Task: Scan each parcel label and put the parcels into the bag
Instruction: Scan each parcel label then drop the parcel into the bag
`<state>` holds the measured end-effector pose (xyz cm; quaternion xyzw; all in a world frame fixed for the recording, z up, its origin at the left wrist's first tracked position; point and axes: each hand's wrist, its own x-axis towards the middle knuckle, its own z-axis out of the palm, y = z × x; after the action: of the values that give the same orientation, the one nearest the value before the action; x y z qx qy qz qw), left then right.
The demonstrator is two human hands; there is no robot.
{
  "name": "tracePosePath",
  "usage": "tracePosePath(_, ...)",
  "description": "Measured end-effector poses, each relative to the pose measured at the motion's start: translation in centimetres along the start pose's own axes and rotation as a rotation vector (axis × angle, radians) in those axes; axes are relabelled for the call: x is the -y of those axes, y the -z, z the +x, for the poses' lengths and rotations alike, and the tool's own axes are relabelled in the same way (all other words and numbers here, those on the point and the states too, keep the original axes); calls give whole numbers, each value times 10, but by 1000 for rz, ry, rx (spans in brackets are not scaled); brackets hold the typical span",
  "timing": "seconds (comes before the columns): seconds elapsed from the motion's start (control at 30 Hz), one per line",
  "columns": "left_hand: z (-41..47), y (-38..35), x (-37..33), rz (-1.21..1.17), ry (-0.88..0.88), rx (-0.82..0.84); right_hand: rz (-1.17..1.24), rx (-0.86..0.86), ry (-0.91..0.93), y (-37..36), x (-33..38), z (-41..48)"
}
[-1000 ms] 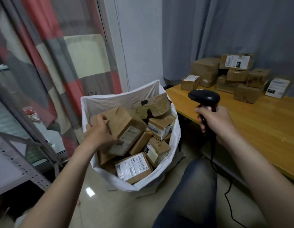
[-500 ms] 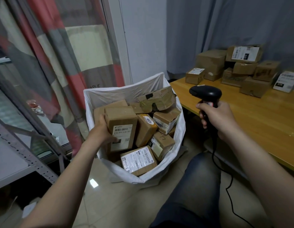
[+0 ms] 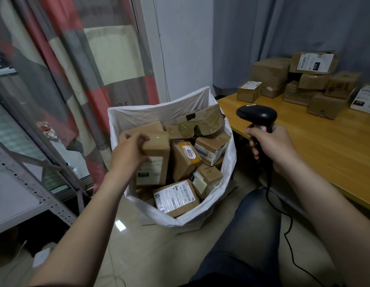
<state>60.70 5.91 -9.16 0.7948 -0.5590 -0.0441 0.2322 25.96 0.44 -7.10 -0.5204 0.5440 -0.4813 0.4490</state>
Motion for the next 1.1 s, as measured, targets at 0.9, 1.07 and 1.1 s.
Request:
tracePosePath(0.9,-14,7,-25,284,-40,86,-8,21,21,-7,-1,0)
tracePosePath(1.07,-32,-35,-72,244,-280,77,-24,12,-6,-5,-5,-6)
tracePosePath(1.1,-36,-45,-82,267,-304,64,-29,7,-8,-4,-6,-7)
